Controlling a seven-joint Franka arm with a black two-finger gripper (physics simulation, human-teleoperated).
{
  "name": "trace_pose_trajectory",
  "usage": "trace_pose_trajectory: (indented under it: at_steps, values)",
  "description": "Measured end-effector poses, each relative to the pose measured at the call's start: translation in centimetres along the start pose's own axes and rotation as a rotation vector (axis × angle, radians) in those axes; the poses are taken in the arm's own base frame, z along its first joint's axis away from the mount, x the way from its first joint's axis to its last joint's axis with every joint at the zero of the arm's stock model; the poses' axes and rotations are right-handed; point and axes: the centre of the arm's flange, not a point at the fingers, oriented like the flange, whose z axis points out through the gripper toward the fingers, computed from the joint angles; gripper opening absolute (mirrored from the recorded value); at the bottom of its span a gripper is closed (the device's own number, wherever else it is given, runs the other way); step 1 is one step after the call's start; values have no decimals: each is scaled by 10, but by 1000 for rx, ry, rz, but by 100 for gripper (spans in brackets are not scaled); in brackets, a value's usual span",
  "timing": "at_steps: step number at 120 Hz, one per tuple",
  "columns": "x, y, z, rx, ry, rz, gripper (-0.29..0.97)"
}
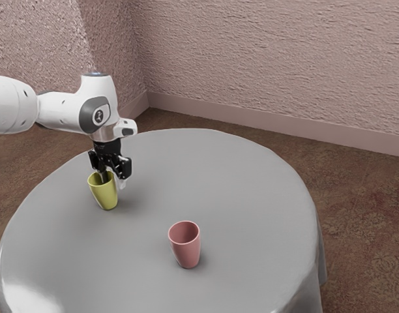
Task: Place the left cup onto the right cup
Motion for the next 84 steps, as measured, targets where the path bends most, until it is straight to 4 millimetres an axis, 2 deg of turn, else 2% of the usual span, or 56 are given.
trace_pose_trajectory:
  at_steps: [59, 84]
  values:
    - [0, -1, 0, 1, -2, 1, 3]
    - [-1, -5, 0, 4, -4, -4, -6]
